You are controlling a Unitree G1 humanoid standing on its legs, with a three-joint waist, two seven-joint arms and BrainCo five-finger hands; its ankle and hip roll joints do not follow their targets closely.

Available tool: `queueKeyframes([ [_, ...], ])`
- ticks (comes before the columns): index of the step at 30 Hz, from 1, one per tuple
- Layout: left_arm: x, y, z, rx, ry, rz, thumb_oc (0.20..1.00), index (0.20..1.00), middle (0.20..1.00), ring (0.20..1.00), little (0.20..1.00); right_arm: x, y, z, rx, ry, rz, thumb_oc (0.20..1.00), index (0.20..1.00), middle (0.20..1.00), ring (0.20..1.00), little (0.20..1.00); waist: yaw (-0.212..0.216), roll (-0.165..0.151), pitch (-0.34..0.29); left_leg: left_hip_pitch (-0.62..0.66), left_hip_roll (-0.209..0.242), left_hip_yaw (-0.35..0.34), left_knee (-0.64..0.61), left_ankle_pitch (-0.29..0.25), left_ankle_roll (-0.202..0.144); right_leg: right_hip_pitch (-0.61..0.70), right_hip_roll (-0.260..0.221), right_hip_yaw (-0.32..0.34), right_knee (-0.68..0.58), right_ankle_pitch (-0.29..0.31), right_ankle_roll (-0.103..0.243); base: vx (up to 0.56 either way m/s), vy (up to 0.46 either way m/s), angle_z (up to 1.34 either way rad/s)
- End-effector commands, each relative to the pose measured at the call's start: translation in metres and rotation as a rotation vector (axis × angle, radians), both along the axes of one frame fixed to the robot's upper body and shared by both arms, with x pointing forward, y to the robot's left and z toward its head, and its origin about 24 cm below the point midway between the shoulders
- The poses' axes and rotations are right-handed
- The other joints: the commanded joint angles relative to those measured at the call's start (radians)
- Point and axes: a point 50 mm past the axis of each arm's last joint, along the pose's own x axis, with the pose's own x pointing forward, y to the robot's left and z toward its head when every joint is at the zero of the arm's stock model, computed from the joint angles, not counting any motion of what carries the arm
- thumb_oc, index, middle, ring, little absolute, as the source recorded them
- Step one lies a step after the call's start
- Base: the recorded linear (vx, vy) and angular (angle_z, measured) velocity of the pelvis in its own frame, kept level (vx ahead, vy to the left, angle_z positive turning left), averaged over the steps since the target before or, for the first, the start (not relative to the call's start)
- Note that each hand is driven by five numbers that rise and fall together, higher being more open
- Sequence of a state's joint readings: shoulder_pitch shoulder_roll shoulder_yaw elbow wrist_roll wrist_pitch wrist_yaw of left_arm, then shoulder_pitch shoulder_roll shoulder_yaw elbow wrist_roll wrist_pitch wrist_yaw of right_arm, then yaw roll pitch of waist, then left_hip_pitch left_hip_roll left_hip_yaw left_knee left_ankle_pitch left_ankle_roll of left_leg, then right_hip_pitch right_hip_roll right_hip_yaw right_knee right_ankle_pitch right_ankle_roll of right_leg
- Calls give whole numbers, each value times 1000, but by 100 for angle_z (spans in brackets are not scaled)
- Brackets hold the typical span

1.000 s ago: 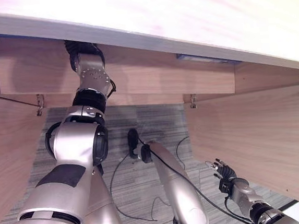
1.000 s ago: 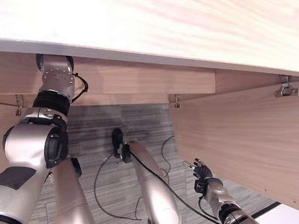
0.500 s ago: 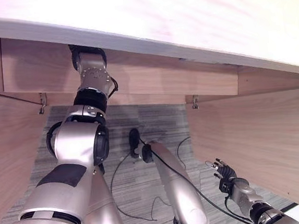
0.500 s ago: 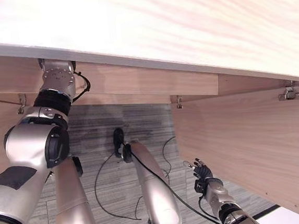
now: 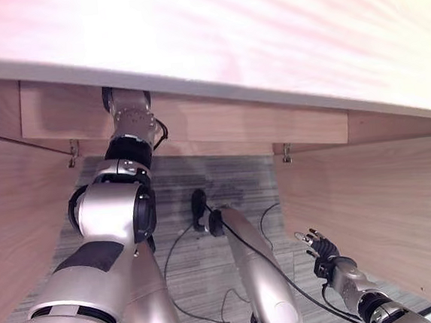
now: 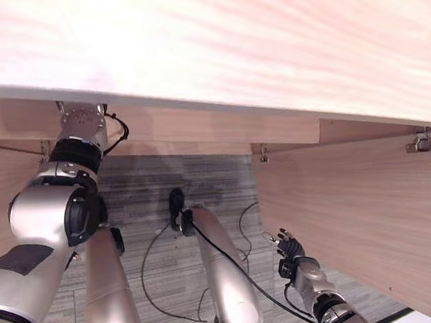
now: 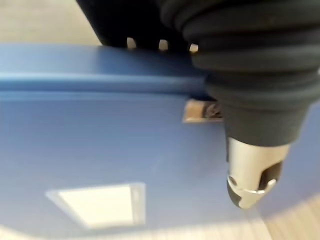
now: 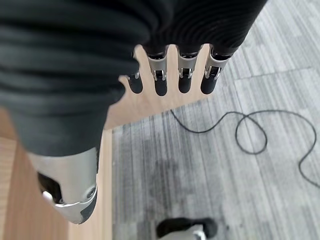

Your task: Put the empty folder in the office cabinet

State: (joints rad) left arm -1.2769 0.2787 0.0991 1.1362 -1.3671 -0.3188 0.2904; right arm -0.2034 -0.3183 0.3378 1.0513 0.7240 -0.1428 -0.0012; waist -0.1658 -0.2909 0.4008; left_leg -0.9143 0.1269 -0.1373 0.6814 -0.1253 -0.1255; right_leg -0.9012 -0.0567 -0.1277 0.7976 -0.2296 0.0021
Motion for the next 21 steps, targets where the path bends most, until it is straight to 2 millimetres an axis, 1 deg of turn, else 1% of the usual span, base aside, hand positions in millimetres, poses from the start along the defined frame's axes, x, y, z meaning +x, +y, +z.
queueKeyframes([
  [1,-9,41,-26,-41,76,129,1000,1000,1000,1000,1000,-11,-8,-4,-32,22,-24,1000,1000,1000,1000,1000,-37,25,-16,80,31,-18,55,-178,39,87,-45,67,-35,-65,106,3,-8,3],
  [3,-11,44,-41,-56,120,137,1000,1000,1000,1000,1000,-15,-6,-7,-34,36,-24,1000,1000,1000,1000,1000,-35,24,-22,112,31,-10,7,-158,33,114,-44,67,-74,-48,111,1,-3,2],
  [4,-12,44,-42,-56,121,137,1000,1000,1000,1000,1000,-15,-6,-7,-34,37,-23,1000,1000,1000,1000,1000,-35,23,-21,115,31,-9,4,-156,33,116,-44,68,-76,-47,111,0,0,0],
  [6,-15,49,-56,-64,164,153,1000,1000,1000,1000,1000,-18,-6,-8,-38,45,-28,1000,1000,1000,1000,1000,-30,20,-28,146,31,-4,-58,-128,21,145,-43,63,-128,-25,121,0,0,0],
  [8,-17,50,-68,-75,196,157,1000,1000,1000,1000,1000,-20,-4,-9,-39,49,-26,1000,1000,1000,1000,1000,-27,15,-34,192,30,2,-136,-93,13,182,-41,59,-191,5,129,1,-26,5],
  [9,-19,50,-77,-77,224,161,1000,1000,1000,1000,1000,-23,-3,-11,-38,57,-28,1000,1000,1000,1000,1000,-28,14,-43,226,32,6,-201,-56,8,213,-41,54,-250,37,137,-8,-16,4],
  [12,-24,49,-97,-81,277,160,1000,1000,1000,1000,1000,-28,0,-14,-32,69,-28,1000,1000,1000,1000,1000,-30,18,-54,279,30,14,-281,-19,3,255,-46,46,-314,68,146,-28,2,1],
  [13,-25,48,-103,-81,294,155,1000,1000,1000,1000,1000,-29,0,-15,-30,75,-28,1000,1000,1000,1000,1000,-28,15,-51,282,26,24,-298,17,4,257,-53,34,-333,105,143,-80,7,3],
  [16,-30,45,-122,-90,346,154,1000,1000,1000,1000,1000,-33,4,-18,-25,85,-27,1000,1000,1000,1000,1000,-26,19,-61,324,27,29,-360,44,0,287,-58,30,-375,125,150,-15,15,5],
  [17,-31,45,-123,-90,347,154,1000,1000,1000,1000,1000,-33,4,-18,-25,86,-27,1000,1000,1000,1000,1000,-26,19,-61,328,27,30,-365,46,0,290,-58,30,-378,126,151,0,0,0],
  [18,-33,43,-130,-90,366,151,1000,1000,1000,1000,1000,-35,4,-19,-25,93,-26,1000,1000,1000,1000,1000,-25,21,-64,345,27,31,-385,52,0,300,-58,32,-391,131,152,0,0,0],
  [19,-38,41,-146,-93,412,142,1000,1000,1000,1000,1000,-38,6,-21,-21,103,-26,1000,1000,1000,1000,1000,-22,24,-69,374,27,35,-426,68,-1,323,-60,29,-418,138,154,43,25,-5],
  [20,-41,39,-155,-100,435,138,1000,1000,1000,1000,1000,-39,7,-21,-18,107,-28,1000,1000,1000,1000,1000,-20,25,-72,387,29,39,-446,78,-2,333,-64,26,-433,145,157,44,30,-4],
  [21,-43,37,-158,-102,445,136,1000,1000,1000,1000,1000,-38,8,-22,-18,109,-29,1000,1000,1000,1000,1000,-18,28,-73,394,29,42,-460,85,-1,339,-65,25,-443,149,158,38,33,1],
])
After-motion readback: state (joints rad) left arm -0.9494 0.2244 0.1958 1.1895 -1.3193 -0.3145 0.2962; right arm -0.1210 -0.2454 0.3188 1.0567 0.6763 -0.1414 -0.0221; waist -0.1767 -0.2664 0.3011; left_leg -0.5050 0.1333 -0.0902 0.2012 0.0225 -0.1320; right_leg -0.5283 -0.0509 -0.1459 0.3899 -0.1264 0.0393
